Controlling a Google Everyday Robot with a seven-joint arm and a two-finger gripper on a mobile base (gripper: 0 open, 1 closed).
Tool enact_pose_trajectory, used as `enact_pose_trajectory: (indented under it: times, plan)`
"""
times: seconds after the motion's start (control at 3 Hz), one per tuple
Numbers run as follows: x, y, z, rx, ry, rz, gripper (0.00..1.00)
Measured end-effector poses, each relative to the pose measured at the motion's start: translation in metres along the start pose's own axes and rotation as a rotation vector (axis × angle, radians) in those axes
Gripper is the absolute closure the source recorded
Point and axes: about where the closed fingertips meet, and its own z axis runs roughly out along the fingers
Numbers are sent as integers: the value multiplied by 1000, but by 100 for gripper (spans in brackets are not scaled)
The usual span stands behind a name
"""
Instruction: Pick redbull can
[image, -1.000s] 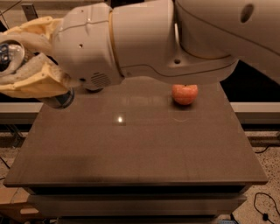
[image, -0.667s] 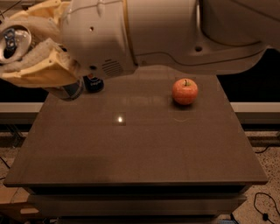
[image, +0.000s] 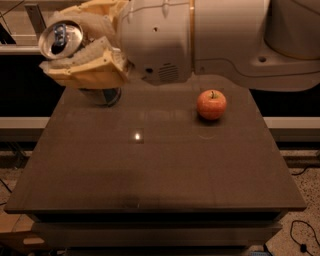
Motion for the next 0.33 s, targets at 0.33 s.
enact_pose_trajectory:
  times: [0.33]
  plan:
    - [0, 0, 0, 0, 0, 0, 100]
